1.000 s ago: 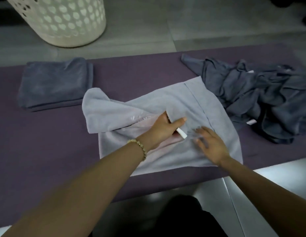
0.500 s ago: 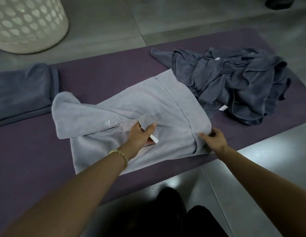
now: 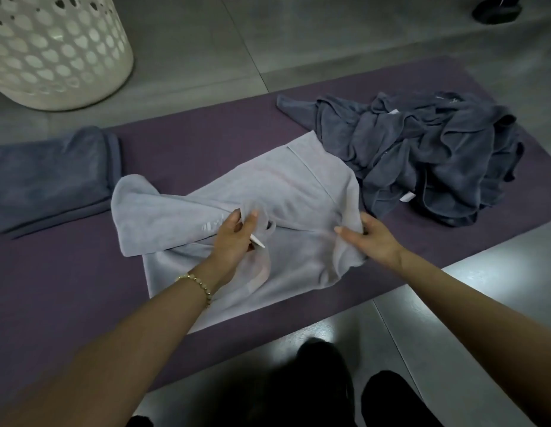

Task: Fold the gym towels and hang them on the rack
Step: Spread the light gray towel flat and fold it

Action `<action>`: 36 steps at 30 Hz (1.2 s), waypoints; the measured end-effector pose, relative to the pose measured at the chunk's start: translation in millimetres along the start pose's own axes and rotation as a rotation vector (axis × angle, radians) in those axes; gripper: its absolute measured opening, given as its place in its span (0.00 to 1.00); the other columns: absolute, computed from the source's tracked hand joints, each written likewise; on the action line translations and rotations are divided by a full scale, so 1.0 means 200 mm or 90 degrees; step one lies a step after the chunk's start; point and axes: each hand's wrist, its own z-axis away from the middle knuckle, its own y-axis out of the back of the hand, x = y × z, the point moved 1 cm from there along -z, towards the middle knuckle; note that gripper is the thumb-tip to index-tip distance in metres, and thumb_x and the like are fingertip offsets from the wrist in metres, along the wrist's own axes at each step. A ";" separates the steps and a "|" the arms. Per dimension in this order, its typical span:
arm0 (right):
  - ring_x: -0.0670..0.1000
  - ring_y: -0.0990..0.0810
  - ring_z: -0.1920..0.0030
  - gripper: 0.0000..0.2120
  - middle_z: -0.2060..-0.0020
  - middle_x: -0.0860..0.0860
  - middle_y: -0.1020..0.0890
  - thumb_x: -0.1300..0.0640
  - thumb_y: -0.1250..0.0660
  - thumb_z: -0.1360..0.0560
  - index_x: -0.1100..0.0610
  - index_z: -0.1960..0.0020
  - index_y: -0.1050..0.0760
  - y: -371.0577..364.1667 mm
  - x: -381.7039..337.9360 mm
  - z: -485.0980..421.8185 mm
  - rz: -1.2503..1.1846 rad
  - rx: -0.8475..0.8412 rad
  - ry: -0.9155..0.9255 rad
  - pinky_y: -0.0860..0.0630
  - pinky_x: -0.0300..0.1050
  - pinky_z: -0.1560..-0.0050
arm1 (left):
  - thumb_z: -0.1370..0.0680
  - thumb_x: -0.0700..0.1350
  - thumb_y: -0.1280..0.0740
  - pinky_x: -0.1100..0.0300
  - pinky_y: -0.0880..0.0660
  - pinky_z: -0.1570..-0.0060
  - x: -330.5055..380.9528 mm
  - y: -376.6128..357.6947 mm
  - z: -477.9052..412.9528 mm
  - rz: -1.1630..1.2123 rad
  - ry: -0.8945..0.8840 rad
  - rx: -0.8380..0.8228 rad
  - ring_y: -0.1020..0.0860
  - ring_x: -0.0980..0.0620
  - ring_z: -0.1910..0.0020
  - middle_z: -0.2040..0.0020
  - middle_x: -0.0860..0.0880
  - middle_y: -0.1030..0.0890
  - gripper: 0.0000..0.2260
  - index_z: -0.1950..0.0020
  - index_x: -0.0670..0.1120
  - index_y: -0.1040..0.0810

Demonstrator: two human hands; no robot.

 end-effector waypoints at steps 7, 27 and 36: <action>0.53 0.26 0.63 0.26 0.61 0.59 0.23 0.53 0.25 0.30 0.45 0.38 0.35 -0.39 -0.47 0.10 -0.051 -0.137 0.112 0.23 0.49 0.65 | 0.19 0.59 0.44 0.57 0.27 0.53 0.15 0.43 0.01 -0.060 -0.087 0.121 0.25 0.51 0.56 0.57 0.44 0.24 0.24 0.52 0.37 0.25; 0.42 0.20 0.62 0.08 0.63 0.43 0.18 0.55 0.23 0.33 0.47 0.60 0.21 -0.92 -0.98 0.14 0.134 -0.255 0.504 0.26 0.33 0.57 | 0.18 0.53 0.45 0.63 0.24 0.53 0.23 0.68 0.16 0.039 -0.097 0.135 0.22 0.49 0.56 0.55 0.38 0.19 0.24 0.48 0.32 0.23; 0.45 0.24 0.64 0.08 0.69 0.49 0.20 0.46 0.31 0.32 0.50 0.62 0.19 -0.90 -1.10 0.18 0.098 -0.365 0.461 0.25 0.40 0.53 | 0.19 0.54 0.43 0.52 0.25 0.44 0.27 0.69 0.22 0.126 -0.095 0.094 0.19 0.46 0.53 0.55 0.44 0.17 0.20 0.49 0.39 0.19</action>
